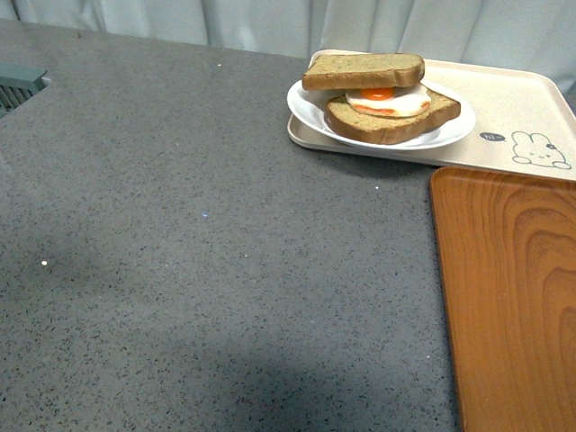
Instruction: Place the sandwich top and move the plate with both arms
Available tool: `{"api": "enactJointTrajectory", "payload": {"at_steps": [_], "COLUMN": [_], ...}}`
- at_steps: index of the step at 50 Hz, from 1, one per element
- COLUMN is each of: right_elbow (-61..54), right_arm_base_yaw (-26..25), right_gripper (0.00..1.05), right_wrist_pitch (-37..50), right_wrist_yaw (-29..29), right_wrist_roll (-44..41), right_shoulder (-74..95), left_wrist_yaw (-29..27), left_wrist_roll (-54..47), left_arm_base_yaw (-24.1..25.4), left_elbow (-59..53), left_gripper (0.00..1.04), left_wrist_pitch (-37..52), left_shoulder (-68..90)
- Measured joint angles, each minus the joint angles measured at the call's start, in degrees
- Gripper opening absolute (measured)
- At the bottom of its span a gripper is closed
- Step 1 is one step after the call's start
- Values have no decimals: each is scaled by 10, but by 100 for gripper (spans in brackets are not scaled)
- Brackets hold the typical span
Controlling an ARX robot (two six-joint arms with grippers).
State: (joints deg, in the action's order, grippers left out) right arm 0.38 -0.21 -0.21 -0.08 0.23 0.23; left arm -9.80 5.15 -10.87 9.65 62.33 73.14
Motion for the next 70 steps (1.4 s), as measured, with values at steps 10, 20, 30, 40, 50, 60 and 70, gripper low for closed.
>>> {"api": "enactJointTrajectory", "payload": {"at_steps": [10,20,30,40,50,60,70], "right_elbow": [0,0,0,0,0,0,0], "right_arm_base_yaw": [0,0,0,0,0,0,0], "right_gripper": [96,96,96,96,96,96,96], "right_wrist_pitch": [0,0,0,0,0,0,0], "right_wrist_yaw": [0,0,0,0,0,0,0], "right_wrist_roll": [0,0,0,0,0,0,0], "right_shoulder": [0,0,0,0,0,0,0], "left_wrist_yaw": [92,98,98,98,98,98,98], "left_wrist_roll": [-38,-43,-46,-47,-47,-47,-48], "left_arm_base_yaw": [98,107,107,107,107,107,107], "left_elbow": [-86,-86,-86,-86,-86,-86,-86], "left_gripper": [4,4,4,4,24,65,100], "left_wrist_pitch": [-196,-587,-622,-623,-623,-623,-623], "left_shoulder": [-256,-671,-727,-729,-729,-729,-729]}}
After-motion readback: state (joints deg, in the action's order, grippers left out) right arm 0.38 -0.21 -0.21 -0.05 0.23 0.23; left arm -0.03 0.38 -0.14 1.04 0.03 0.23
